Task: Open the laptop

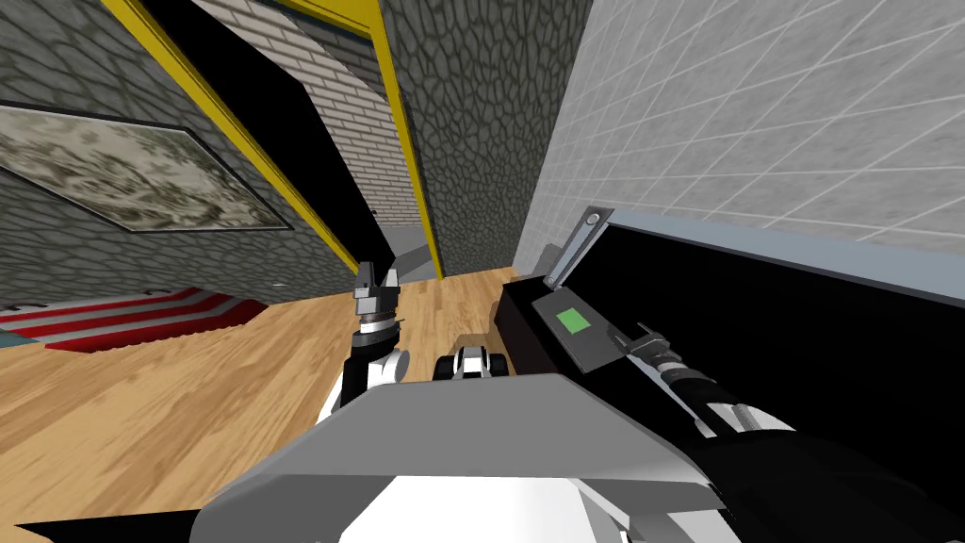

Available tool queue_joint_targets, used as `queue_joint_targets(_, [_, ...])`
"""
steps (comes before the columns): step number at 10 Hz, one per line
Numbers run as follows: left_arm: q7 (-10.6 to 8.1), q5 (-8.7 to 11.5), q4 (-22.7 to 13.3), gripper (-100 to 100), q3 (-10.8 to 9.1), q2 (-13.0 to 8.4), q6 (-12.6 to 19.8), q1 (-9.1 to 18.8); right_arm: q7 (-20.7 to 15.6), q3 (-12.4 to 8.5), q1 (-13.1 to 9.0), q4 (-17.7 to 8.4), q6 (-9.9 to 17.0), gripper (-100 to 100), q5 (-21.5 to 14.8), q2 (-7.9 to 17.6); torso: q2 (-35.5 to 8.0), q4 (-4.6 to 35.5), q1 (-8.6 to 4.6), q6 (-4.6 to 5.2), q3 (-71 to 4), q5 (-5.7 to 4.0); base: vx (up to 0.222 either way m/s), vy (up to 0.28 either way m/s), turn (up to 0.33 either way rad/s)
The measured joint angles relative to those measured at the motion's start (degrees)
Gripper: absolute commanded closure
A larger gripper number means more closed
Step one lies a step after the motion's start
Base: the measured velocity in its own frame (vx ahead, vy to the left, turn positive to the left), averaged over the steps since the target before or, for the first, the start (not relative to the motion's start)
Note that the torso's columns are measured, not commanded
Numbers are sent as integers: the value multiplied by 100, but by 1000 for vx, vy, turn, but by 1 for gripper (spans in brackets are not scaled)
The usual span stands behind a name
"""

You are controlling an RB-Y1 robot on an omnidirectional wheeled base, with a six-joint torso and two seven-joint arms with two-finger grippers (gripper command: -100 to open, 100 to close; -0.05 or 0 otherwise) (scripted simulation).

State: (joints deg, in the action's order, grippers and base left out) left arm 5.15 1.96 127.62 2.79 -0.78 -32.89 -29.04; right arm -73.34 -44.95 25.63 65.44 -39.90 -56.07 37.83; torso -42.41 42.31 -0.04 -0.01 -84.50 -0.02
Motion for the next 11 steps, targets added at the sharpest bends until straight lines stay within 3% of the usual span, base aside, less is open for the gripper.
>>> queue_joint_targets(2, [0,0,0,0,-1,-1,0,1,-318,50,-174,165,-199,-100,-8,-100,-4,3,-18,2,5,-5,-259,-183,154])
queue_joint_targets(3, [0,0,-1,0,-1,-1,0,0,-416,92,-199,379,-250,-100,-25,-204,15,-3,-5,3,-7,-2,-159,-99,21])
queue_joint_targets(8, [0,0,0,0,0,0,0,-1,-1161,184,-679,364,-727,-100,25,-413,9,-1,-9,1,-3,-3,-173,-95,118])
queue_joint_targets(11, [0,0,0,0,0,0,0,-1,-1452,321,-959,534,-901,-100,8,-509,13,-3,4,2,-7,3,-181,-88,106])
